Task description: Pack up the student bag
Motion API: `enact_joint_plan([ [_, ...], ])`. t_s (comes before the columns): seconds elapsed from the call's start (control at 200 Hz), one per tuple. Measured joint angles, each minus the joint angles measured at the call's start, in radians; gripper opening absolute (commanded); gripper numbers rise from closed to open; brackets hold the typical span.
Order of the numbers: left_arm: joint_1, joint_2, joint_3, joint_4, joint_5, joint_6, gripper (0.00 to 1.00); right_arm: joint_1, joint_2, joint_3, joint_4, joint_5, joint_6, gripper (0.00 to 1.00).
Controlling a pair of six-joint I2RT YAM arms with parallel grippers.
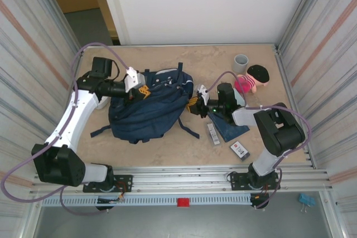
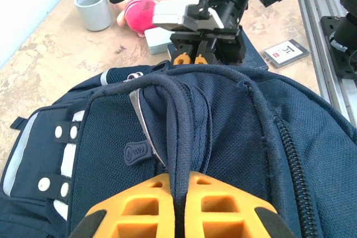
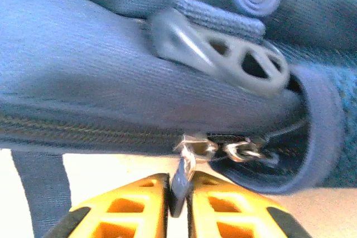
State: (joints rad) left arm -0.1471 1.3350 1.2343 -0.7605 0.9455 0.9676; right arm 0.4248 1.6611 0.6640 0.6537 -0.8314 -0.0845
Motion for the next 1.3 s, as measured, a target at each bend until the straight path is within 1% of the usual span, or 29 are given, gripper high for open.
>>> enact_joint_plan([
  [0.115, 0.004, 0.0, -0.018, 0.024, -0.012, -0.006, 0.0, -0.005, -0.025, 0.0, -0.035, -0.004, -0.004, 0.0],
  [0.291, 0.004, -0.003, -0.052, 0.079, -0.035, -0.034, 0.0, -0.006, -0.058, 0.0, -0.092, -0.004, -0.007, 0.0],
  [0.386, 0.002, -0.013, -0.07, 0.121, -0.067, -0.077, 0.0, -0.006, -0.068, 0.006, -0.13, -0.004, -0.007, 0.0],
  [0.471, -0.018, -0.026, -0.084, 0.172, -0.138, -0.139, 0.0, 0.001, -0.084, 0.017, -0.174, 0.0, -0.006, 0.0],
  [0.521, -0.044, -0.035, -0.098, 0.212, -0.203, -0.181, 0.0, 0.013, -0.101, 0.023, -0.211, 0.005, -0.007, 0.0],
  [0.641, -0.111, -0.046, -0.132, 0.301, -0.345, -0.279, 0.0, 0.06, -0.159, 0.045, -0.315, 0.022, -0.006, 0.0],
  [0.747, -0.155, -0.046, -0.164, 0.373, -0.439, -0.365, 0.0, 0.103, -0.198, 0.065, -0.391, 0.04, 0.007, 0.0],
  [0.872, -0.211, -0.046, -0.205, 0.463, -0.529, -0.467, 0.0, 0.165, -0.24, 0.076, -0.455, 0.073, 0.065, 0.0],
  [1.002, -0.275, -0.041, -0.241, 0.544, -0.605, -0.551, 0.0, 0.218, -0.259, 0.076, -0.472, 0.129, 0.174, 0.0],
  [1.157, -0.326, -0.022, -0.249, 0.6, -0.665, -0.616, 0.0, 0.23, -0.259, 0.076, -0.471, 0.191, 0.296, 0.0],
  [1.233, -0.335, -0.02, -0.249, 0.615, -0.678, -0.63, 0.0, 0.23, -0.259, 0.076, -0.458, 0.223, 0.341, 0.08],
  [1.298, -0.338, -0.02, -0.249, 0.626, -0.682, -0.636, 0.0, 0.23, -0.258, 0.076, -0.449, 0.242, 0.364, 0.07],
])
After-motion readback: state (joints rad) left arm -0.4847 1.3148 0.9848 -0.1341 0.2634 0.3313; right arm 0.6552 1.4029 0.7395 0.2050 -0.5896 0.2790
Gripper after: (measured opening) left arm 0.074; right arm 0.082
